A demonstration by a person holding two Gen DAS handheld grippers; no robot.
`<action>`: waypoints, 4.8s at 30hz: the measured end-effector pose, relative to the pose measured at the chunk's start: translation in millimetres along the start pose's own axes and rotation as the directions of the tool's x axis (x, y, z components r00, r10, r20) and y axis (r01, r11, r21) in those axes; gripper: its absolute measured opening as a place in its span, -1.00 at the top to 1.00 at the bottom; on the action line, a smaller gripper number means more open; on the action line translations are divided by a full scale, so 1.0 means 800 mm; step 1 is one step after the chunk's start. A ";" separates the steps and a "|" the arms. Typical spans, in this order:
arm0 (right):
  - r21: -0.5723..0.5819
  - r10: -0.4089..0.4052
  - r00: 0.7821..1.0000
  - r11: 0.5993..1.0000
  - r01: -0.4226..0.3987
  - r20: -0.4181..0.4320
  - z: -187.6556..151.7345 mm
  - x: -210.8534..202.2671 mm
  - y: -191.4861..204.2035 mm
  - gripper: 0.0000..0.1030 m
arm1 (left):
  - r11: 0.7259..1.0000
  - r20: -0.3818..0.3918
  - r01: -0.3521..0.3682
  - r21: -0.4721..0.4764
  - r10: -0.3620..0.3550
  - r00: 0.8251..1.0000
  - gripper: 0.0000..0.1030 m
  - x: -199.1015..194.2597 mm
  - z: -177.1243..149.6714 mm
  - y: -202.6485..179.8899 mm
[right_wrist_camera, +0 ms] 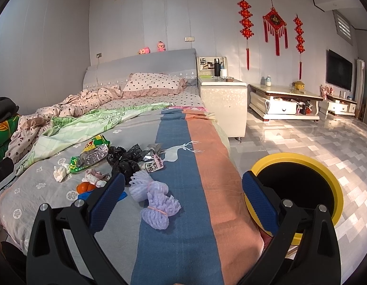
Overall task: Collect trash
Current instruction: 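Grasp the lavender mesh net with the right tool while the left tool grasps white tissue, then carry the mesh net and tissue in both tools over the yellow-rimmed bin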
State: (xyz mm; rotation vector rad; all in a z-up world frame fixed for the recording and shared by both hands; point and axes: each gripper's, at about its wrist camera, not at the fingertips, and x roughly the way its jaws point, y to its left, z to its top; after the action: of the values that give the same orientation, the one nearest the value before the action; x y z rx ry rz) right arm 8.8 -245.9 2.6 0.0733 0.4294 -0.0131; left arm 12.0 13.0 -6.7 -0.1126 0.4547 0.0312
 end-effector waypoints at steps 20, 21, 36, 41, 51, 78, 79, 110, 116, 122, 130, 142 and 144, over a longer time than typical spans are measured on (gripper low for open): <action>-0.121 0.187 0.905 0.961 -0.250 -0.381 -0.001 0.145 0.028 -0.84 | 0.996 -0.271 -0.085 0.011 0.085 0.959 -0.86 0.130 0.012 0.144; -0.133 0.185 0.901 0.958 -0.254 -0.392 -0.002 0.152 0.031 -0.84 | 0.996 -0.288 -0.088 0.011 0.088 0.954 -0.86 0.142 0.012 0.153; -0.248 0.142 0.844 0.919 -0.307 -0.518 -0.020 0.218 0.057 -0.84 | 0.988 -0.429 -0.138 0.064 0.152 0.890 -0.86 0.295 0.024 0.204; -0.241 0.112 0.806 0.922 -0.302 -0.581 -0.028 0.232 0.059 -0.84 | 0.981 -0.460 -0.184 0.064 0.193 0.867 -0.86 0.331 0.021 0.224; -0.166 0.146 0.765 0.935 -0.314 -0.627 -0.044 0.241 0.050 -0.78 | 0.980 -0.480 -0.197 0.028 0.186 0.858 -0.74 0.375 0.013 0.243; -0.024 0.280 0.772 0.934 -0.357 -0.571 -0.026 0.189 0.029 0.05 | 0.990 -0.413 -0.112 0.080 0.136 0.901 0.56 0.340 0.026 0.210; -0.015 0.289 0.771 0.932 -0.361 -0.567 -0.024 0.185 0.028 0.05 | 0.991 -0.408 -0.109 0.074 0.130 0.904 0.56 0.334 0.028 0.210; 0.088 0.335 0.889 0.942 -0.324 -0.312 0.080 0.084 -0.071 0.05 | 0.978 -0.271 0.186 0.091 -0.156 0.950 0.56 0.171 0.101 -0.017; 0.120 0.299 0.913 0.954 -0.276 -0.277 0.101 0.073 -0.113 0.05 | 0.955 -0.282 0.272 0.118 -0.231 0.931 0.55 0.165 0.110 -0.086; 0.135 0.245 0.939 0.967 -0.217 -0.241 0.121 0.058 -0.161 0.05 | 0.922 -0.288 0.354 0.153 -0.301 0.909 0.55 0.159 0.118 -0.155; 0.169 0.160 0.964 0.978 -0.126 -0.210 0.142 0.047 -0.227 0.05 | 0.874 -0.309 0.451 0.181 -0.385 0.870 0.55 0.160 0.123 -0.244; 0.248 0.066 0.975 0.969 -0.012 -0.210 0.144 0.048 -0.324 0.05 | 0.803 -0.376 0.558 0.208 -0.461 0.804 0.55 0.175 0.101 -0.360; 0.262 0.059 0.975 0.965 0.000 -0.216 0.141 0.051 -0.336 0.05 | 0.794 -0.392 0.572 0.209 -0.467 0.792 0.55 0.182 0.093 -0.377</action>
State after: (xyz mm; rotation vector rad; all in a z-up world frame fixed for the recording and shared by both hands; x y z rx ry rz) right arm 84.9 -522.0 69.6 0.3438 0.6497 -0.0320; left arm 191.9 -277.3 26.4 0.0807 0.7386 -0.6275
